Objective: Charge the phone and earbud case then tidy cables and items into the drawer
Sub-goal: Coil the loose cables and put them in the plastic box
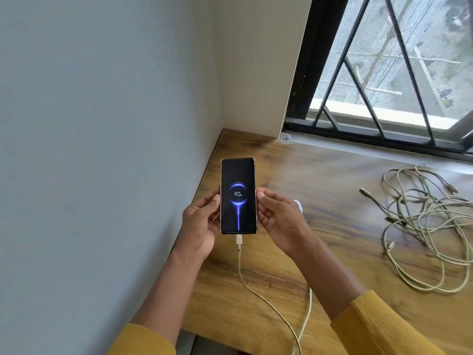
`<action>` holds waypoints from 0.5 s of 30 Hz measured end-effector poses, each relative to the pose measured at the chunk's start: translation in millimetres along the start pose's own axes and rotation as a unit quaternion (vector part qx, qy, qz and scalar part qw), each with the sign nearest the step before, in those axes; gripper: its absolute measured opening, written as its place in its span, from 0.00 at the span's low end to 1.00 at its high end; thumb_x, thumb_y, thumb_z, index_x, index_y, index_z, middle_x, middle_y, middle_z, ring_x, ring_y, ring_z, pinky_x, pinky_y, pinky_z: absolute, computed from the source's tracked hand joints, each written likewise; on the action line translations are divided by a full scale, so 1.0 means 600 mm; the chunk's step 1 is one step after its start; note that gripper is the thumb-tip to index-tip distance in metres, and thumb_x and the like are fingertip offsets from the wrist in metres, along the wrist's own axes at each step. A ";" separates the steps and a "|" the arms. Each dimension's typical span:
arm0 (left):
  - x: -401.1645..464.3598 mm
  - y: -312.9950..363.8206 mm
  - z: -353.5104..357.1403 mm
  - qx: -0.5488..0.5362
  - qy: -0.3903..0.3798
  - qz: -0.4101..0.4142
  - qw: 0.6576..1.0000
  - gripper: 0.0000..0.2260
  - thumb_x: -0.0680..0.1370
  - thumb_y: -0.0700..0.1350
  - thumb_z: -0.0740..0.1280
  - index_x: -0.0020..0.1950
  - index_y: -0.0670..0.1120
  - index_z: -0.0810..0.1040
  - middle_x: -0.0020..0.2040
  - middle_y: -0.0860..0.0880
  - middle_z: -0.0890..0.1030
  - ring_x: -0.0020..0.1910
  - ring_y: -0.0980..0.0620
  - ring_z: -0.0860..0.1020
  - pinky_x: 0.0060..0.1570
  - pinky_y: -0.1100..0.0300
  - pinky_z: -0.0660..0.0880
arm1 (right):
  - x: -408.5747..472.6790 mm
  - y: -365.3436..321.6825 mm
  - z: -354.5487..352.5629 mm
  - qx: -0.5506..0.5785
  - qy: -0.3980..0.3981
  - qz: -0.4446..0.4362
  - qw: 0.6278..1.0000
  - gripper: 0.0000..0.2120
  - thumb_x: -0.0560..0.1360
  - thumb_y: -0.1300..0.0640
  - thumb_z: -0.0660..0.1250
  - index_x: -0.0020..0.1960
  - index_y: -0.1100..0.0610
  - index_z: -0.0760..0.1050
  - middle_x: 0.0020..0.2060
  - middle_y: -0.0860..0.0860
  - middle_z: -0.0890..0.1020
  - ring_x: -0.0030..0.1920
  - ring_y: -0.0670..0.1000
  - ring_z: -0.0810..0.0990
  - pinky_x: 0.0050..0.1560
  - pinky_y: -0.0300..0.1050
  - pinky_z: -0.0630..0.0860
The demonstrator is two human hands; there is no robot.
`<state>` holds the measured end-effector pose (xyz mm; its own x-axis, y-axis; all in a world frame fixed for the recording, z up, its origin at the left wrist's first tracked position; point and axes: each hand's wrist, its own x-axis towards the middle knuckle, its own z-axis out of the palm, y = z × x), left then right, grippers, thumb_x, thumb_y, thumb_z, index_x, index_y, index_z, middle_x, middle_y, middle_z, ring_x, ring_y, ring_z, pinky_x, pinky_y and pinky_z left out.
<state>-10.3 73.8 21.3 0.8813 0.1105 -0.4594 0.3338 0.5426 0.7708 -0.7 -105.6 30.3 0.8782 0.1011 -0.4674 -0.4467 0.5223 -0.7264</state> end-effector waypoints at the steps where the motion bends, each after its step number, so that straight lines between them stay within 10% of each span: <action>1: -0.007 0.003 0.004 -0.016 -0.009 0.005 1.000 0.13 0.82 0.36 0.68 0.65 0.45 0.85 0.48 0.48 0.88 0.39 0.55 0.83 0.38 0.61 0.82 | -0.005 -0.006 0.003 0.011 -0.014 -0.007 1.000 0.07 0.83 0.65 0.66 0.56 0.62 0.82 0.44 0.54 0.86 0.39 0.47 0.84 0.40 0.38 0.80; 15: -0.067 0.066 0.055 -0.051 -0.153 0.115 0.980 0.17 0.80 0.41 0.68 0.68 0.44 0.83 0.54 0.46 0.88 0.50 0.50 0.86 0.52 0.56 0.85 | -0.059 -0.071 0.023 0.067 -0.167 -0.087 0.980 0.12 0.83 0.59 0.65 0.64 0.60 0.80 0.51 0.54 0.85 0.50 0.51 0.84 0.52 0.44 0.83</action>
<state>-21.5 63.4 85.1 0.9937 -0.0056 -0.1123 0.0920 0.6151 0.7831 -10.2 -120.1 84.7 0.9558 0.2603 -0.1364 -0.2794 0.6607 -0.6968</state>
